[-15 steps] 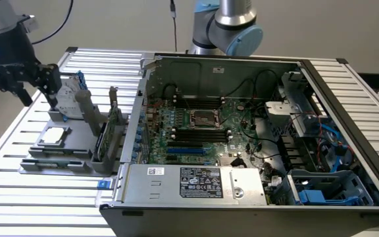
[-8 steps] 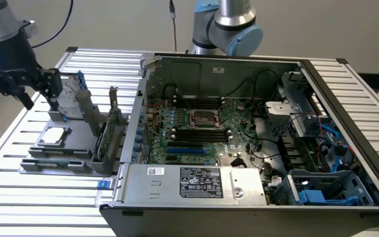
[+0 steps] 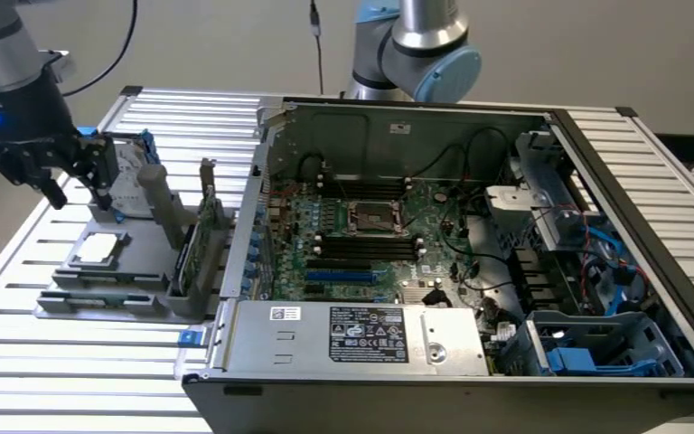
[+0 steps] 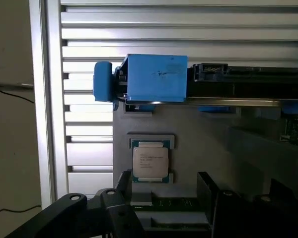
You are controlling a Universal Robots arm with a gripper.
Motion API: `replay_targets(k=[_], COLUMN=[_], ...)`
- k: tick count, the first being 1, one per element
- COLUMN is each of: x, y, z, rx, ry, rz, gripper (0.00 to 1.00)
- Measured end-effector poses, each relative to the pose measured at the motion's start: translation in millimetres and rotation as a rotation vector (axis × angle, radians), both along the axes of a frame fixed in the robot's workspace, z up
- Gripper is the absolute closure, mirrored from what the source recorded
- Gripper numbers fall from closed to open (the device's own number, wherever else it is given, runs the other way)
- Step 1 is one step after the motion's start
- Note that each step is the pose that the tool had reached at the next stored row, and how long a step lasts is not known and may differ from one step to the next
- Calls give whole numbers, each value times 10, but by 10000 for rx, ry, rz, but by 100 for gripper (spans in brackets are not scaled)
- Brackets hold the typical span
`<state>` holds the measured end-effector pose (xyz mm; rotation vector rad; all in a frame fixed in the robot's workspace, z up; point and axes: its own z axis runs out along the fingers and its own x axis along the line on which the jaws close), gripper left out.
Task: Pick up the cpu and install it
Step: 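Pick up the cpu and move it towards the insertion slot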
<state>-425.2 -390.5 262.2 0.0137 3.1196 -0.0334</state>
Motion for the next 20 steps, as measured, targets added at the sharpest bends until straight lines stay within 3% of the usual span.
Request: replay_targets(k=[10, 20], x=[0, 0], y=[-32, -106], z=[-181, -363], rx=[0, 1], ry=[-1, 8], rz=[2, 29], gripper=[36, 36])
